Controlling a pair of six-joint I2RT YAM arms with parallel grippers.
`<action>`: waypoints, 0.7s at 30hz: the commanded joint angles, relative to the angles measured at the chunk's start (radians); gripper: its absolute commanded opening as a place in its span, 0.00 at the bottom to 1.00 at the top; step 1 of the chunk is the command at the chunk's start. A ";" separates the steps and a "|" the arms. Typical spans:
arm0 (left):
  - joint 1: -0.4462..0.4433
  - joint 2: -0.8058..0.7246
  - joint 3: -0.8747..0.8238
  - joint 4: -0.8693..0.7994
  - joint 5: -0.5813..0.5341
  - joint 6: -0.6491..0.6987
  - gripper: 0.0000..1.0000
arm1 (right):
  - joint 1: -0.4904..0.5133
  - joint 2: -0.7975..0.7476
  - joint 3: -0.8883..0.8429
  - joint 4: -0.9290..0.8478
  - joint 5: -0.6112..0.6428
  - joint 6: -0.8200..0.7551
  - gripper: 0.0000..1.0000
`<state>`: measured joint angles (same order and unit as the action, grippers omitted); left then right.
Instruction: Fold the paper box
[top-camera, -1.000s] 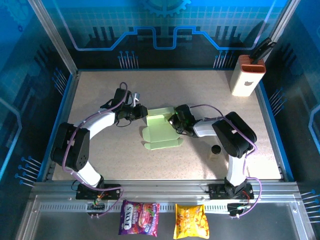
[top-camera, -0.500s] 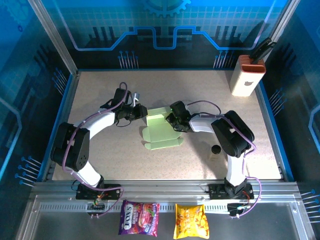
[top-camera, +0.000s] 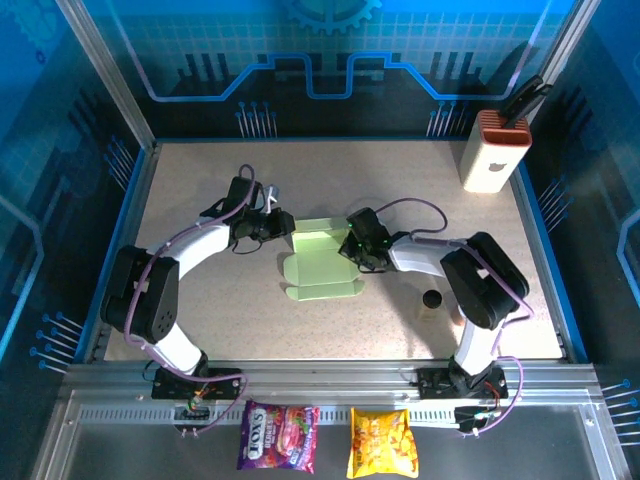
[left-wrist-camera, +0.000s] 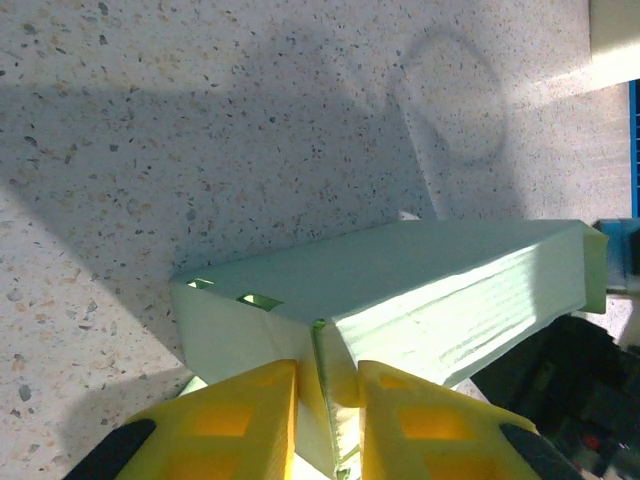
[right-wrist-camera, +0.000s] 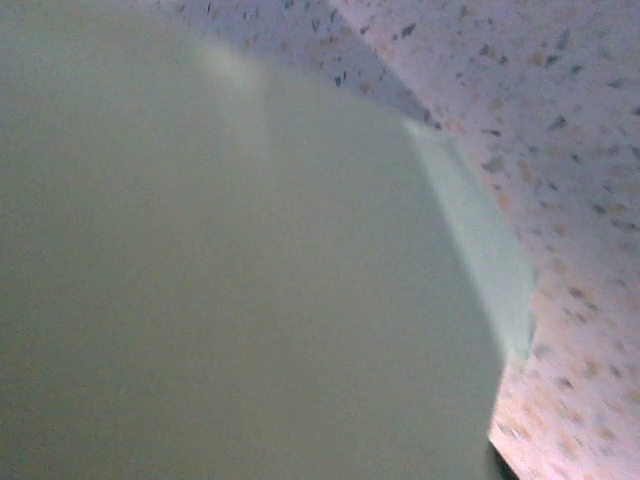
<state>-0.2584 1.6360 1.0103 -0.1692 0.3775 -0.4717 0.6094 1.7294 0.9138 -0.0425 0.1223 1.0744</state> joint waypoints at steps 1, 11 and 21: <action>-0.002 0.001 -0.042 -0.117 -0.031 0.009 0.22 | -0.006 -0.090 -0.028 -0.075 0.008 -0.123 0.00; -0.001 0.008 -0.035 -0.123 -0.027 0.013 0.22 | -0.131 -0.246 -0.012 -0.191 -0.032 -0.522 0.12; -0.001 0.013 -0.018 -0.129 -0.027 0.013 0.23 | -0.212 -0.175 0.072 -0.194 -0.179 -0.770 0.49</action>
<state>-0.2584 1.6344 1.0100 -0.1749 0.3786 -0.4713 0.4042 1.5120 0.9470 -0.2241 0.0181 0.4084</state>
